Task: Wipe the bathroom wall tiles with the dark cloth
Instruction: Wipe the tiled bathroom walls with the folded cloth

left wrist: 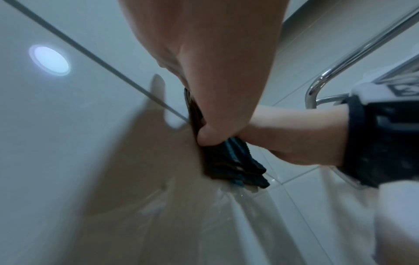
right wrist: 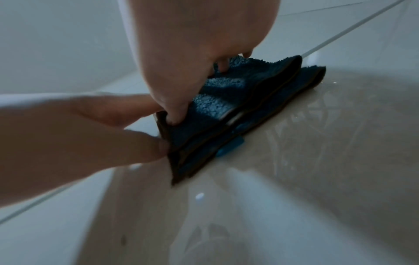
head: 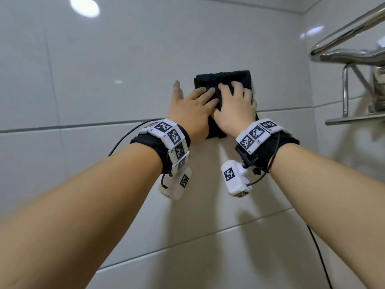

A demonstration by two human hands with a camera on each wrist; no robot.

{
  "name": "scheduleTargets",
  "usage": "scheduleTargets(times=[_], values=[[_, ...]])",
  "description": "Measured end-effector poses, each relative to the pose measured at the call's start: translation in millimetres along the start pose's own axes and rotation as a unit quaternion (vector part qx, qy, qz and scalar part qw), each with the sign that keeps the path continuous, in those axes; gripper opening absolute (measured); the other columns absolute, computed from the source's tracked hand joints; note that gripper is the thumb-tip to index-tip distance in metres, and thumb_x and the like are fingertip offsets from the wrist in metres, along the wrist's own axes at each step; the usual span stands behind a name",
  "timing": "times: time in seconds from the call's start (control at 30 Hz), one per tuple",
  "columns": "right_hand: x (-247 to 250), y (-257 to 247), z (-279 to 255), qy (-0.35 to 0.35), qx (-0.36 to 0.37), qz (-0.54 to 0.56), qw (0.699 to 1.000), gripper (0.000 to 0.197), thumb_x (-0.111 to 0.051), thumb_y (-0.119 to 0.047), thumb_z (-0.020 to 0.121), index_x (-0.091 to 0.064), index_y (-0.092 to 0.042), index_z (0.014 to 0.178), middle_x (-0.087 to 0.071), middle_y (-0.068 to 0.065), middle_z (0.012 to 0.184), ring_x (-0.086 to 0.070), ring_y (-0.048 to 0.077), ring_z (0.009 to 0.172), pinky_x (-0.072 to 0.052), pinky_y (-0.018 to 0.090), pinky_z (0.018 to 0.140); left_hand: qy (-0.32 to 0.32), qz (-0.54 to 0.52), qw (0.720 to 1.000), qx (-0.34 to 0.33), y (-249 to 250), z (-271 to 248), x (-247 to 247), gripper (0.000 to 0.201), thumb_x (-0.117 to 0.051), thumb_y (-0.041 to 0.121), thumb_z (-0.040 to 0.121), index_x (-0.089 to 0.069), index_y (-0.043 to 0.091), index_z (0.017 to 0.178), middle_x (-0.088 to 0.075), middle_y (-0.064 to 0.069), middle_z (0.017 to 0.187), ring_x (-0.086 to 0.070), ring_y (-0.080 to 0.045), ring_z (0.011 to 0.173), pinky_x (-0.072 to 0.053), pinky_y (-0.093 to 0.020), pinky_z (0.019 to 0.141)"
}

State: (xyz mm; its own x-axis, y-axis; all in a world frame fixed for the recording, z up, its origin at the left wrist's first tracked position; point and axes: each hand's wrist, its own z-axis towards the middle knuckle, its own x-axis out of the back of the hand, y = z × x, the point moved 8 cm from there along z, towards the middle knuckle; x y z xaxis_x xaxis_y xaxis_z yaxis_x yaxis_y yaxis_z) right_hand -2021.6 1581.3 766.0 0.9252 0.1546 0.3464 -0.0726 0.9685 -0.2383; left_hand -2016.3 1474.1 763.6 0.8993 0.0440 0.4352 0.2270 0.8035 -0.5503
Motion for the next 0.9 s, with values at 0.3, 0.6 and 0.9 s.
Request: scheduleTargets(times=[0.3,0.6,0.9], values=[[-37.4,-63.1,-50.6,-0.026,0.078,0.032,0.996,0.078,-0.021,-0.05,0.085,-0.004,-0.024,0.157,0.008,0.008,0.164,0.006,0.034,0.15,-0.002,0.058,0.119,-0.006,-0.003,1.0,0.016,-29.7,-83.5,-10.3,0.064,-0.046,0.027,0.091,-0.03,0.026,0.153,-0.017,0.006,0.165,-0.018,-0.015,0.151,-0.002,-0.068,0.115],[-63.5,-104.4,-101.4,-0.045,0.088,-0.009,0.995,0.082,-0.014,-0.058,0.086,0.007,-0.022,0.156,0.016,0.013,0.162,0.013,0.037,0.149,0.002,0.06,0.118,0.028,-0.06,0.998,0.011,-57.3,-136.2,-7.8,0.061,-0.041,0.022,0.076,-0.054,0.025,0.135,-0.045,0.005,0.151,-0.043,-0.022,0.134,-0.026,-0.056,0.103],[-87.8,-113.3,-155.3,-0.055,0.151,-0.017,0.987,0.082,-0.024,-0.067,0.092,0.001,-0.024,0.157,0.014,0.013,0.163,0.013,0.038,0.149,0.004,0.061,0.117,0.037,-0.019,0.989,0.143,-112.8,-169.0,1.5,0.05,-0.06,0.033,0.082,-0.052,0.028,0.131,-0.038,-0.002,0.15,-0.034,-0.029,0.136,-0.03,-0.056,0.102]])
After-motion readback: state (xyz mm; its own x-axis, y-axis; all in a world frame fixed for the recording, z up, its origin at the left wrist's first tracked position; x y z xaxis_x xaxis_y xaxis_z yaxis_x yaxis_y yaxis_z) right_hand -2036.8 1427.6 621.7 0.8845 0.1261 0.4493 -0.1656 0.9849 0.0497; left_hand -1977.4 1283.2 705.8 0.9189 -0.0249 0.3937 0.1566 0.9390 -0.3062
